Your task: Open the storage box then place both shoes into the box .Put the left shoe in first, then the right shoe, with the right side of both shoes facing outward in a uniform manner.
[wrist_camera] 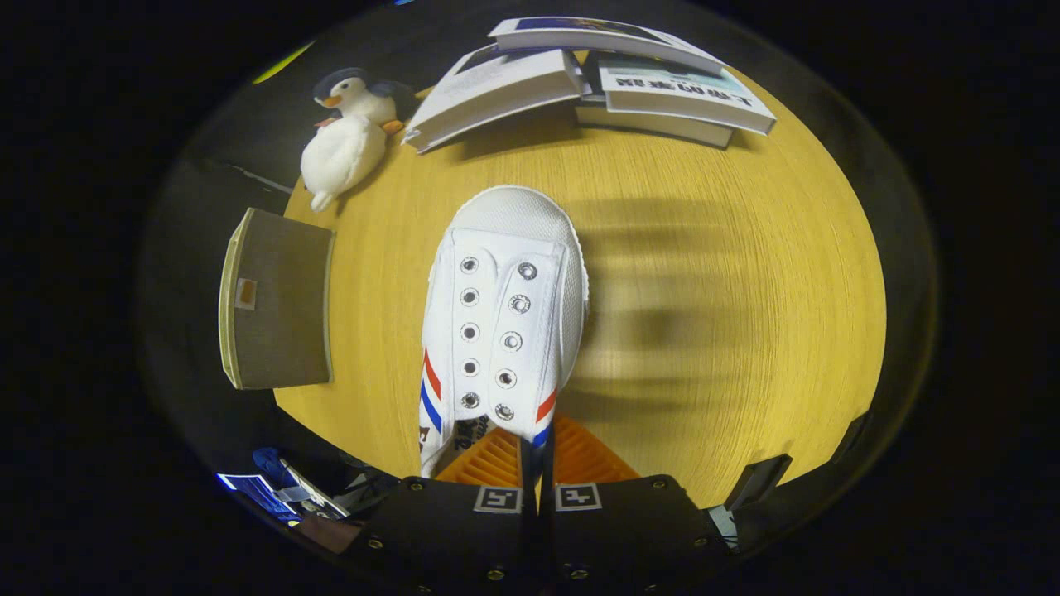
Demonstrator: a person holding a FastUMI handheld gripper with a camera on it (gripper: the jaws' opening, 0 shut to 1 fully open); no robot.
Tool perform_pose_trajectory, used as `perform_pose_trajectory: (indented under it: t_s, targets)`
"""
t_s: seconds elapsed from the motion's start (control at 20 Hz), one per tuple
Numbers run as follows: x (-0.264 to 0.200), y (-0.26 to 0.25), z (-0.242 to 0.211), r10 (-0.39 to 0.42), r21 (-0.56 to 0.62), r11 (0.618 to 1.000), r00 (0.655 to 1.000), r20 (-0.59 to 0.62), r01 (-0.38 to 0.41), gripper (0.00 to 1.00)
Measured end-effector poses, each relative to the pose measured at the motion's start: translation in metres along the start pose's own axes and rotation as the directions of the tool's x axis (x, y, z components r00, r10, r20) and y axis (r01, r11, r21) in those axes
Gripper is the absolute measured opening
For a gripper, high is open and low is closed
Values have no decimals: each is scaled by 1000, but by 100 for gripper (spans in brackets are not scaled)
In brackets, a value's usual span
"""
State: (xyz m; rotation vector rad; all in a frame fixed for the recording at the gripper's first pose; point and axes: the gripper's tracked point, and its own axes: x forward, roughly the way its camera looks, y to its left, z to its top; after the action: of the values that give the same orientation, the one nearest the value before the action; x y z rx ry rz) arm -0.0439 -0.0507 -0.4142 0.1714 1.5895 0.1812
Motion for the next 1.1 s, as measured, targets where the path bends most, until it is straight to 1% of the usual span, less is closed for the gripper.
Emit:
perform_pose_trajectory:
  t_s: [0.2,0.45,0.75,0.95,1.1]
  targets:
    - [-29,46,19,17,-71,997,999,30,-15,1]
    - [-47,115,36,80,-177,982,996,41,-71,0]
    - [-54,202,52,145,-313,941,989,23,-131,0]
    - [-51,254,58,189,-354,918,982,-3,-178,0]
    - [-47,290,67,199,-403,896,980,-10,-186,0]
